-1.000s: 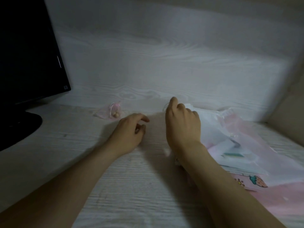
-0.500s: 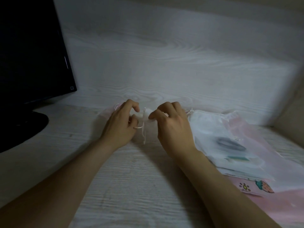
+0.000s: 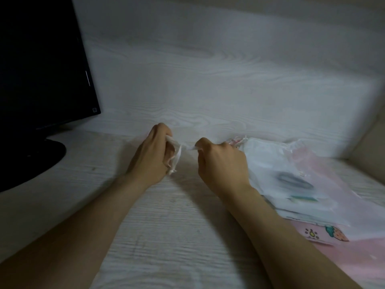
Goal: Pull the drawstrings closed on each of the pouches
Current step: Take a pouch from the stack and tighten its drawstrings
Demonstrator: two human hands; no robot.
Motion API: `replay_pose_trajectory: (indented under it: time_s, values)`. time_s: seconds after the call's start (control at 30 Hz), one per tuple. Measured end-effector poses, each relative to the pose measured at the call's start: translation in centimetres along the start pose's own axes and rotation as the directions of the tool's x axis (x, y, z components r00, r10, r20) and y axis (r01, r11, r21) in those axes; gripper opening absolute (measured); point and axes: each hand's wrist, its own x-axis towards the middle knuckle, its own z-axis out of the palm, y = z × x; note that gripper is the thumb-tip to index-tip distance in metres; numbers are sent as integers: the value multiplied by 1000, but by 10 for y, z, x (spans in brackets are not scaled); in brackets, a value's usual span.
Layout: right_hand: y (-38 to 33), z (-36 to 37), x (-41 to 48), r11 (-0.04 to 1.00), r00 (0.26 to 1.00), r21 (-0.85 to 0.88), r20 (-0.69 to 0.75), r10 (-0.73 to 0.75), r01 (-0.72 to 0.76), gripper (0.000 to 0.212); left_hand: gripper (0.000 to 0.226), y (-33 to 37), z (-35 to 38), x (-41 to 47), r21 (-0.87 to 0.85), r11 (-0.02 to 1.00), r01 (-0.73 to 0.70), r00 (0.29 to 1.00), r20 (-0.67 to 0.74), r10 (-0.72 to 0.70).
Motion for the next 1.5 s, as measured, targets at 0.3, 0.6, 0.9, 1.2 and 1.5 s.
replay_pose_trajectory:
  time_s: [0.3, 0.6, 0.9, 1.2, 1.5]
  values:
    - [8, 30, -4, 816, 960, 508, 189, 208, -277, 60, 17, -3, -2, -6, 192, 973, -127, 982, 161, 96]
    - [14, 26, -2, 632, 888, 625, 294, 353, -458, 40, 20, 3, 1, -4, 62, 998, 2, 955, 296, -20]
    - [17, 29, -2, 818, 918, 419, 223, 329, -395, 27, 48, -7, 0, -2, 245, 968, 48, 961, 252, -112]
    - [13, 32, -4, 904, 932, 281, 260, 252, -323, 47, 24, -4, 2, -5, 166, 975, 148, 948, 257, -188]
    - [22, 29, -4, 839, 921, 379, 145, 362, -390, 33, 21, -17, 8, -4, 17, 989, 144, 951, 275, -143]
